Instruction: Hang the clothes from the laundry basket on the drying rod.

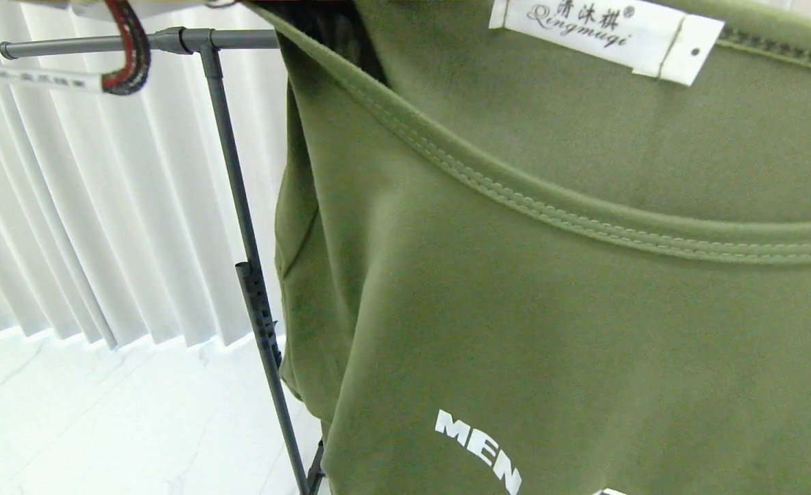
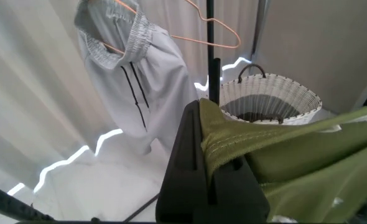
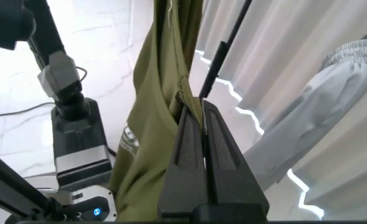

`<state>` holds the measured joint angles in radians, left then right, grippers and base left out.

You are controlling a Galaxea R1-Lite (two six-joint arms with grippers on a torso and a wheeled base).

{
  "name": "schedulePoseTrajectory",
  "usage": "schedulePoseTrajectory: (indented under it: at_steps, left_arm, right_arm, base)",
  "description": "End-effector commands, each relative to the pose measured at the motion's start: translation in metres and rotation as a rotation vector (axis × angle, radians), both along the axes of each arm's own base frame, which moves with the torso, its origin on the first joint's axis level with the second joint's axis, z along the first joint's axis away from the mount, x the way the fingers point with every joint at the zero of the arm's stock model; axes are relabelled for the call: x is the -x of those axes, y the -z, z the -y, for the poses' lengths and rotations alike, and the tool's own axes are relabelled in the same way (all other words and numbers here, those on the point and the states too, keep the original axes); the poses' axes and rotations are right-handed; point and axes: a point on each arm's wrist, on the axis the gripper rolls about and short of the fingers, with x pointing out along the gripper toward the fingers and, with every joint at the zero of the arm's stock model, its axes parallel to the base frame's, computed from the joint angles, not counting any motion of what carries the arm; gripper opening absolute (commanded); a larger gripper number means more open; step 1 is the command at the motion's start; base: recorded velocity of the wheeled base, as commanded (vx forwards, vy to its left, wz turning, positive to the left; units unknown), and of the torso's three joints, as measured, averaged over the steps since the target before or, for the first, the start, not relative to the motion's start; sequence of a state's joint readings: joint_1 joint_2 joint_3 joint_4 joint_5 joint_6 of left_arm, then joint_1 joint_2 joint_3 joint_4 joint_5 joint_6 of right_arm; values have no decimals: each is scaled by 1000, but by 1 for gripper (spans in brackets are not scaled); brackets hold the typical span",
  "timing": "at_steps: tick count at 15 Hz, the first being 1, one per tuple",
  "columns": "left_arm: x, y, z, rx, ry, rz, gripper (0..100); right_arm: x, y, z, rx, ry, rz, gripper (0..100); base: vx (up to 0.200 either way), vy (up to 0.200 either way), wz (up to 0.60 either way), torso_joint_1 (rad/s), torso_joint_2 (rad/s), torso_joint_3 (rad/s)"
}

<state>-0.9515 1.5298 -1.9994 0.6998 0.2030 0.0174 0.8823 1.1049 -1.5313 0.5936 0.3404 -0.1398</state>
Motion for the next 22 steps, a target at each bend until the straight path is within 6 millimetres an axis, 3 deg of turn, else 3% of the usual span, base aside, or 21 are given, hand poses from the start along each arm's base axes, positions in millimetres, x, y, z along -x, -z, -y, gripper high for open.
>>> schedulePoseTrajectory:
  at_steps: [1, 3, 6, 9, 12, 18, 19, 22]
  left_arm:
    - [2, -1, -2, 4, 3, 0, 0]
    - [10, 6, -12, -43, -6, -72, 0]
    - [36, 18, -45, -118, -31, -253, 0]
    - [62, 26, -61, -157, 30, -349, 0]
    - [72, 33, -59, -172, 90, -381, 0]
    - [68, 33, -52, -196, 73, -357, 0]
    - [66, 25, -50, -190, 82, -307, 0]
    - [36, 22, -26, -215, 38, -194, 0]
  right_arm:
    - [0, 2, 0, 6, 3, -4, 0]
    - [-7, 11, -3, 52, 112, -11, 0]
    - [-44, 6, -29, 48, 381, 78, 0]
    - [-65, -3, -71, -102, 281, 158, 0]
    - [-65, 4, -86, -91, 233, 147, 0]
    - [-59, 6, -74, -88, 249, 147, 0]
    - [-61, 3, -70, -99, 271, 155, 0]
    - [-56, -8, -52, -114, 318, 169, 0]
  base:
    - [0, 0, 0, 0, 0, 0]
    - [0, 0, 0, 0, 0, 0]
    - [0, 0, 0, 0, 0, 0]
    - [0, 0, 0, 0, 0, 0]
    - [0, 0, 0, 0, 0, 0]
    - [0, 0, 0, 0, 0, 0]
    - [0, 0, 0, 0, 0, 0]
    - [0, 0, 0, 0, 0, 0]
